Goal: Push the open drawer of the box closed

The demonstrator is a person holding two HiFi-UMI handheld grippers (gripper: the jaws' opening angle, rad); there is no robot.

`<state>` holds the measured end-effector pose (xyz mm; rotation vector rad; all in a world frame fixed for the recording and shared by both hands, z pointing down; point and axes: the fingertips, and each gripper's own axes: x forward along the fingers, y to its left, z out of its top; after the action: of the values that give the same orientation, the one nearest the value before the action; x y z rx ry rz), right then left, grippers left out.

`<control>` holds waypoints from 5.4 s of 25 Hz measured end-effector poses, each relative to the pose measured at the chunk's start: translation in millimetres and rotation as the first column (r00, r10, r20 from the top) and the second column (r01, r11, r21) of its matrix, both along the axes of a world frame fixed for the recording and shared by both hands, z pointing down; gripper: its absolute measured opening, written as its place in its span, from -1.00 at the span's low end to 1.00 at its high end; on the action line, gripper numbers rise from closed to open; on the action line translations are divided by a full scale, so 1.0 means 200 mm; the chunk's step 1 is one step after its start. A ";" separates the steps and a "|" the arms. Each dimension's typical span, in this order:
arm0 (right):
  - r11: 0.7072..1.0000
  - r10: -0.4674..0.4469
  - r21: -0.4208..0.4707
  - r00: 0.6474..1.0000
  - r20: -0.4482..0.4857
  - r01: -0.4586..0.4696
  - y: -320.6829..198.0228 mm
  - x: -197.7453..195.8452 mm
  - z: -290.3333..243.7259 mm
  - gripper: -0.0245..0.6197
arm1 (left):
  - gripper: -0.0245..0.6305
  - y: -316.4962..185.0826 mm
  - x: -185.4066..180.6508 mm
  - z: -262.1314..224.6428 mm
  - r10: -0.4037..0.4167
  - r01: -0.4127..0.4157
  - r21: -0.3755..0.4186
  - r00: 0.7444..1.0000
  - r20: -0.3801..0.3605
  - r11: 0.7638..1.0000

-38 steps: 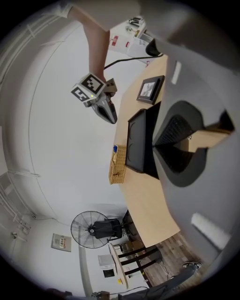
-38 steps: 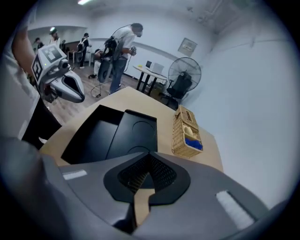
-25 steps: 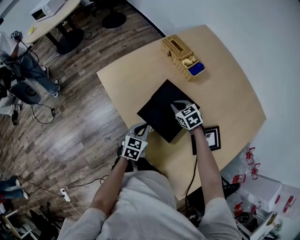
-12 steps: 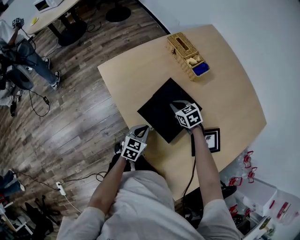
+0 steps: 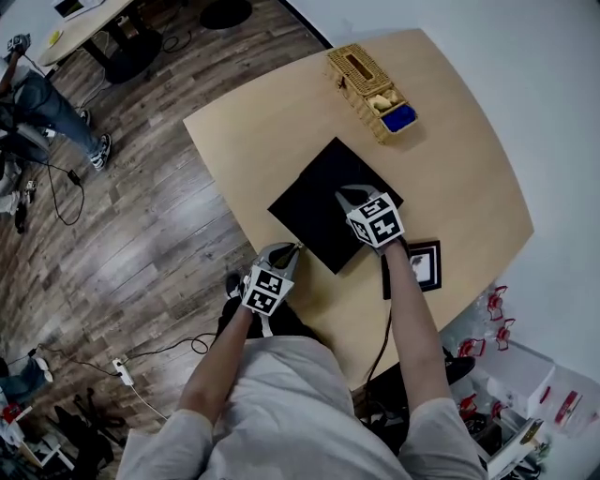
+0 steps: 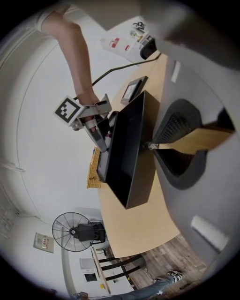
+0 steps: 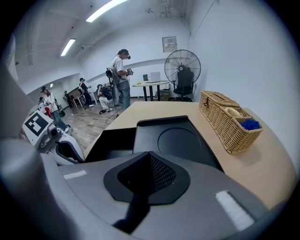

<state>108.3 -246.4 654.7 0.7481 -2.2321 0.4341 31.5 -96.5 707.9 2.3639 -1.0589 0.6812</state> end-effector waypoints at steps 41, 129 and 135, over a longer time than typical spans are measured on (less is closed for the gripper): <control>1.000 -0.017 -0.002 1.000 -0.001 0.017 0.00 0.00 0.01 -0.92 | -0.54 -0.05 0.08 0.06 0.085 -0.086 0.012 0.993 0.083 0.996; 0.998 -0.044 -0.046 0.999 0.023 0.045 0.01 -0.01 0.01 -0.92 | -0.53 -0.46 0.39 0.03 0.120 -0.125 0.028 0.985 0.123 0.992; 0.994 -0.056 -0.089 0.998 0.039 0.059 0.02 -0.02 0.01 -0.92 | -0.53 -0.48 0.41 0.03 0.124 -0.129 0.030 0.984 0.128 0.991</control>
<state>105.0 -242.9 656.1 0.6319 -2.2461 0.5207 113.4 -192.6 713.3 2.4649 -0.9867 0.8737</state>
